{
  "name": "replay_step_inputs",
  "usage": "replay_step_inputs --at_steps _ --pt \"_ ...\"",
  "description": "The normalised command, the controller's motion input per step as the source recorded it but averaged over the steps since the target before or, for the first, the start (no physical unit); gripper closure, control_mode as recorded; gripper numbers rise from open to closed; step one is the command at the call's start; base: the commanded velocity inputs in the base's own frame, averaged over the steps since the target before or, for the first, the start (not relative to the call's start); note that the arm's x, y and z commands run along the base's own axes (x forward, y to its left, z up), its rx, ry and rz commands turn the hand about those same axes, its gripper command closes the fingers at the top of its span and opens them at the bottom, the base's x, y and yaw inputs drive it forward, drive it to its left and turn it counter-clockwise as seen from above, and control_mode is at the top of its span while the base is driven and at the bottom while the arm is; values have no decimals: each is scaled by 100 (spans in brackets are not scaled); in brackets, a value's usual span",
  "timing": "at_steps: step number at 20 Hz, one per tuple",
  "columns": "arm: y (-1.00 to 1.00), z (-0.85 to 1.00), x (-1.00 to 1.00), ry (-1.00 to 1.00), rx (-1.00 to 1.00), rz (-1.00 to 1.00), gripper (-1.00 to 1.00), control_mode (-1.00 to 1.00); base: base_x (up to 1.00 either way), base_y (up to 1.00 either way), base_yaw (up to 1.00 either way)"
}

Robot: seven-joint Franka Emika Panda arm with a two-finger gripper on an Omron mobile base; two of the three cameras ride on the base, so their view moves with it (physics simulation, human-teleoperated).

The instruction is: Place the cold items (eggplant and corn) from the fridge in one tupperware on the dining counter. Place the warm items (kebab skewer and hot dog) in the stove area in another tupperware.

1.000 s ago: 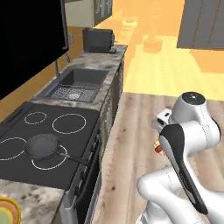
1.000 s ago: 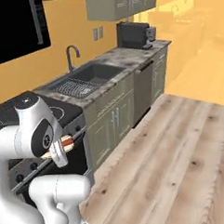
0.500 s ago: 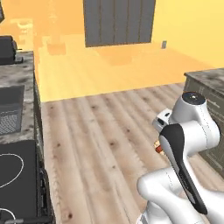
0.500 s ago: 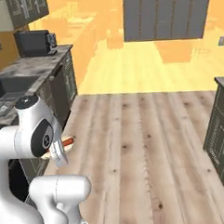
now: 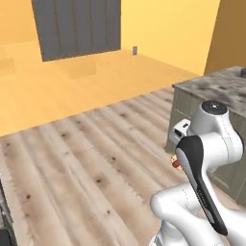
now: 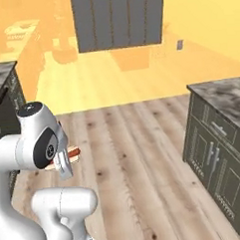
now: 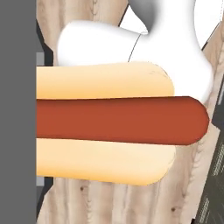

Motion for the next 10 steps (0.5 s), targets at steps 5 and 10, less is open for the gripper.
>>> replay_step_inputs --at_steps 5,10 --pt "0 0 0 0 0 0 100 100 100 76 -43" --pt "0 0 0 0 0 0 100 100 100 91 -39"
